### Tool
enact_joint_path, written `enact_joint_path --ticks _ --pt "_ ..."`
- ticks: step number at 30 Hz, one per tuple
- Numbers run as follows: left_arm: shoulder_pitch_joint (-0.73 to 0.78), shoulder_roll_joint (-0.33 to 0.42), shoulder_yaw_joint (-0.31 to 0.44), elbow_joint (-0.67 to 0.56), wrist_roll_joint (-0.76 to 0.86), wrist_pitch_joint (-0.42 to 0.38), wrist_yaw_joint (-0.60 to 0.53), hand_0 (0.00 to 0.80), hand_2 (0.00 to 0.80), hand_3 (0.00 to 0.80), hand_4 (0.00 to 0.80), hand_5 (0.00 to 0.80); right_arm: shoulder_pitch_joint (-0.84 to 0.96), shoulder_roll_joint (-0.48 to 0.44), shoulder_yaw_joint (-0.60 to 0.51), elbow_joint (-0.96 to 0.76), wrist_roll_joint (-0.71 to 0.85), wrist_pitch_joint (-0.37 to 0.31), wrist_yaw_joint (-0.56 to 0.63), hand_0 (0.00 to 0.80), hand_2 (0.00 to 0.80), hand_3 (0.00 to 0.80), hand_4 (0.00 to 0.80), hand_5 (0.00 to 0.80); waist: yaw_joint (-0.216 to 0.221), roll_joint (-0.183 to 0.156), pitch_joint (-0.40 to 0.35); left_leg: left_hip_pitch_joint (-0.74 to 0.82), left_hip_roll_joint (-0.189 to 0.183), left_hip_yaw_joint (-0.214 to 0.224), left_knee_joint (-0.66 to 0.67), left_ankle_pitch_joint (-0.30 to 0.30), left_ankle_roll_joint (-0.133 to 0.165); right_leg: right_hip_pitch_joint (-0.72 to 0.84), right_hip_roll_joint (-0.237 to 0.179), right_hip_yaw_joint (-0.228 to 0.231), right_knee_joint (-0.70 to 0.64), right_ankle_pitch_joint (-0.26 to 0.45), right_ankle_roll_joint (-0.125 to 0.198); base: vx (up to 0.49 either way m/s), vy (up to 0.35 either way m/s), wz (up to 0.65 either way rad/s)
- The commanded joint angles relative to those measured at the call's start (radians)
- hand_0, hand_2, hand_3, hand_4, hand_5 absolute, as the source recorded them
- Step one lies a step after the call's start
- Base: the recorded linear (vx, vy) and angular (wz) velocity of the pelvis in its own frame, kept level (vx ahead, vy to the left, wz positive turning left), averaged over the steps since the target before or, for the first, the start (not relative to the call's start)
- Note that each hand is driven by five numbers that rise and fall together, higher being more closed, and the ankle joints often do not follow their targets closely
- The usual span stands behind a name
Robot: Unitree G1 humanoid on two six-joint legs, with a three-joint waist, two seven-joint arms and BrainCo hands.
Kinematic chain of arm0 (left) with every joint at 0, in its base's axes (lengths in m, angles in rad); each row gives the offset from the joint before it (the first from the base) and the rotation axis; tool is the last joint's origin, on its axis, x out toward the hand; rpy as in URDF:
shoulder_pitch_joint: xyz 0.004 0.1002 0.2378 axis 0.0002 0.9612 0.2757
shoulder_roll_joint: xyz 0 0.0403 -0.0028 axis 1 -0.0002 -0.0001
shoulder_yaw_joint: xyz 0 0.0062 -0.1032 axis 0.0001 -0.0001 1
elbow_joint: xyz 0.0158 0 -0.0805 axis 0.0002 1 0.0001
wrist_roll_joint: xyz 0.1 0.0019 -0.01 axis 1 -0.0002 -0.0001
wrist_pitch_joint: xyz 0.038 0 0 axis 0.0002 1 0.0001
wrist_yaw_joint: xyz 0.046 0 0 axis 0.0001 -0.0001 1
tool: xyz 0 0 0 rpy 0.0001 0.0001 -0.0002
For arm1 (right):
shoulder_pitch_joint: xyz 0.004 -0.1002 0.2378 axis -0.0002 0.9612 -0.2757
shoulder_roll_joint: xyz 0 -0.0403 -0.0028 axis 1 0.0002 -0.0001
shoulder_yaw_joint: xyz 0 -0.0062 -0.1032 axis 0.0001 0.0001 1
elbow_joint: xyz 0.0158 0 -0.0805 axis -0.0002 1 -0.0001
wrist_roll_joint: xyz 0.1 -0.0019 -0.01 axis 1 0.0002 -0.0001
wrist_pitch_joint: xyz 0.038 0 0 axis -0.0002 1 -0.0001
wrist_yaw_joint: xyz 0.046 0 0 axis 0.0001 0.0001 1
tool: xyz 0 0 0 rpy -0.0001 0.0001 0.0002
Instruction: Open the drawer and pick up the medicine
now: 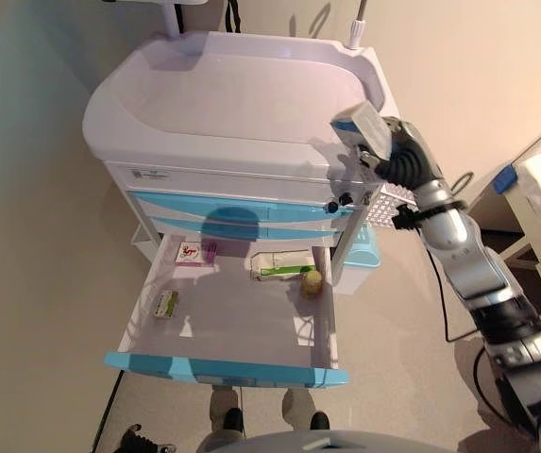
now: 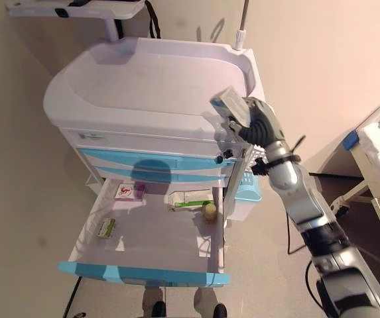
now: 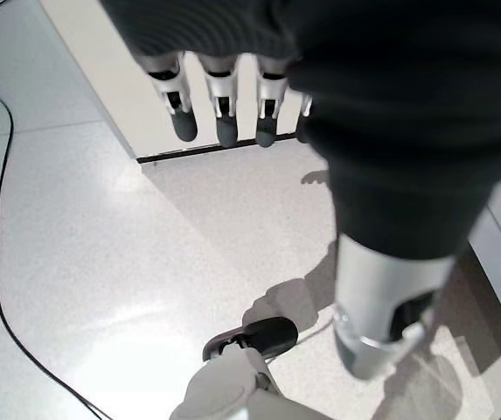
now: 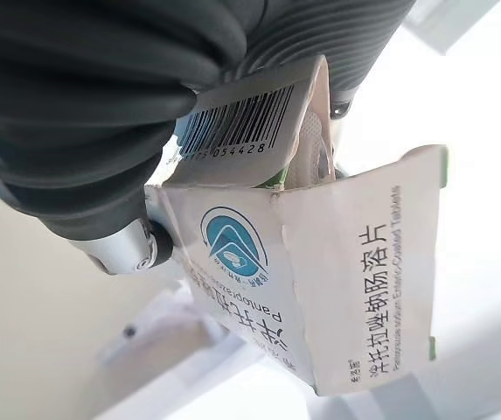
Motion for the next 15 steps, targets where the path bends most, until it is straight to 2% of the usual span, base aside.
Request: enact_joint_path --ticks 1,6,15 --pt "-0.040 0.066 -0.039 0.034 -0.005 0.009 0.025 0.000 0.000 0.000 0.000 0.000 -0.112 -0.011 0.022 0.023 0.017 -0.005 -0.050 0.800 0.800 0.800 0.800 0.800 0.047 -0.047 -0.015 -0.038 -0.040 -0.010 0.056 -0.064 0.037 -0.051 -0.021 -0.016 0.054 0.003 0.059 0.000 0.000 0.00" --pt "-0.040 0.066 -0.052 0.040 -0.014 0.011 0.028 0.000 0.000 0.000 0.000 0.000 -0.197 -0.012 0.069 0.078 0.012 0.005 -0.057 0.800 0.800 0.800 0.800 0.800 0.058 -0.057 -0.013 -0.044 -0.040 -0.012 0.060 -0.063 0.037 -0.055 -0.019 -0.017 0.055 0.004 0.059 0.002 -0.003 0.02" --pt "-0.044 0.081 -0.082 0.061 -0.027 0.006 0.036 0.000 0.000 0.000 0.000 0.000 -0.431 -0.026 0.202 0.301 0.011 0.021 -0.062 0.800 0.800 0.800 0.800 0.800 0.074 -0.075 -0.014 -0.050 -0.043 -0.017 0.061 -0.062 0.035 -0.058 -0.020 -0.021 0.052 0.010 0.059 0.000 0.000 0.00"
